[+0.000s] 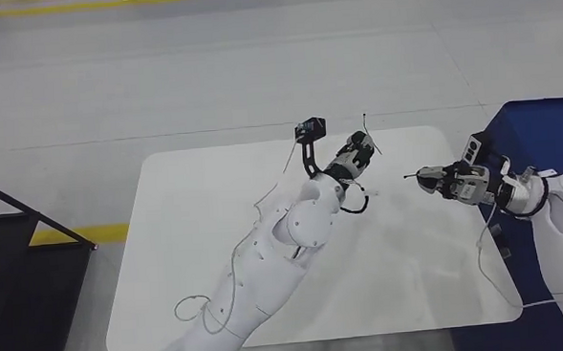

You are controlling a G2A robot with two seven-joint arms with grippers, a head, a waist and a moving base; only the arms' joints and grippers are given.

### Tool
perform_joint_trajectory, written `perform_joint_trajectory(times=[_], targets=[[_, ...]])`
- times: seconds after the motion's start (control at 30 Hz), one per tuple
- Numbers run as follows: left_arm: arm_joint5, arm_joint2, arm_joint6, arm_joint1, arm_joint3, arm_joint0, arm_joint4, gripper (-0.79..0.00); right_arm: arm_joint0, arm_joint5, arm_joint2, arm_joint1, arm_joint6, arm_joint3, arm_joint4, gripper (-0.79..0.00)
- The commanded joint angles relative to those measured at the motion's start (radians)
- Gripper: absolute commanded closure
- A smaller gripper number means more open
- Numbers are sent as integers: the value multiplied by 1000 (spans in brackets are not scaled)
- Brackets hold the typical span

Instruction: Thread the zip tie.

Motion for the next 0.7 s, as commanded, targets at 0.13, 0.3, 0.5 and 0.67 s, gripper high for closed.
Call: perform_joint_trajectory(times=[0.13,0.3,0.5,0.67], targets=[[-40,-17,-22,6,-27,25,-16,0,17,33,-9,1,-51,4,2,0],[-40,-17,-22,6,-27,25,-16,0,17,33,-9,1,-51,4,2,0],[-37,35,77,7,-63,66,140,0,-48,-162,0,-13,-275,-73,28,0],[-32,81,236,4,-76,113,306,0,-131,-285,10,-22,-353,-146,57,0]])
